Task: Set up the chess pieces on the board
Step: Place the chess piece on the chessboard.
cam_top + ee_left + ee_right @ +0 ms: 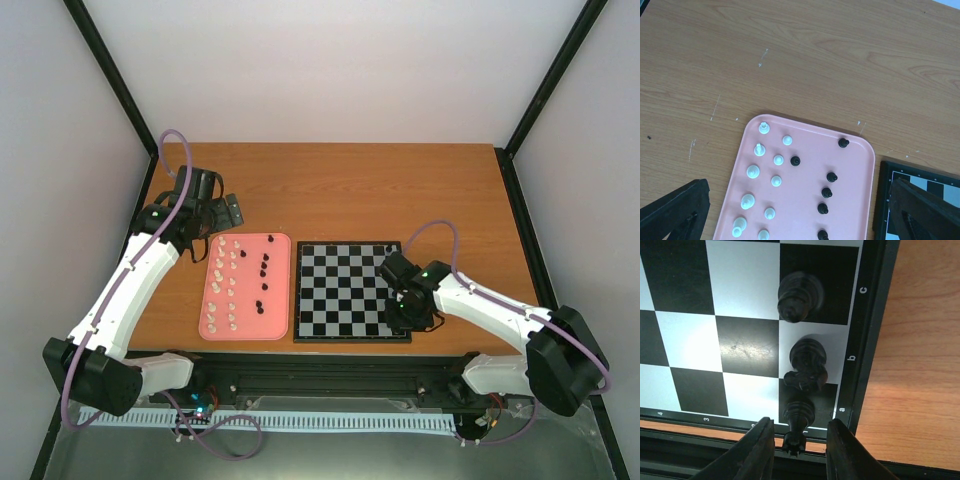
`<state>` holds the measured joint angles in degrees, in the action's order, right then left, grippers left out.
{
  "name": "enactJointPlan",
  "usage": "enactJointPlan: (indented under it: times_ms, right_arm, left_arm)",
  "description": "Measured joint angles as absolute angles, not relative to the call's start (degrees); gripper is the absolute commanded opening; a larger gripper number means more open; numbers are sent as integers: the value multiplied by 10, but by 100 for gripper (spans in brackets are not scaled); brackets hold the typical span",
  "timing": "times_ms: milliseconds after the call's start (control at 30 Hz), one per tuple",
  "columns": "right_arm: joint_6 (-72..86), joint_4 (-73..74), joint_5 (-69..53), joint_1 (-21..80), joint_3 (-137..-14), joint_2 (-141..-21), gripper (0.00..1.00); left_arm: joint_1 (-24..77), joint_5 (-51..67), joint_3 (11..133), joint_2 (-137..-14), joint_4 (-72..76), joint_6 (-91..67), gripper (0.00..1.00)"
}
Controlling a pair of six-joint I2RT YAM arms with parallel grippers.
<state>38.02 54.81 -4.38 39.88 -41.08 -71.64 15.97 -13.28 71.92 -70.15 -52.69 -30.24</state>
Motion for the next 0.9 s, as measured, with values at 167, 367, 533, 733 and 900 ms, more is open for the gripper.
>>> enactJointPlan:
  times_ms: [167,367,533,733,900]
  right_arm:
    - [384,551,-35,399,-411,-716,35]
    - [384,557,-30,399,-411,-716,35]
    - [384,557,-28,399,-411,-717,34]
    - [375,558,-28,399,-422,-715,43]
    - [359,581,-24,399,-468,-713,48]
  left_arm:
    - [160,-133,719,-701,-527,-302,100]
    - [160,-134,719,-701,-527,-302,100]
    - [160,-135,717,-701,-527,-302,100]
    - [160,-135,716,-700,-527,-302,100]
    - [160,-136,716,-699,-527,-302,100]
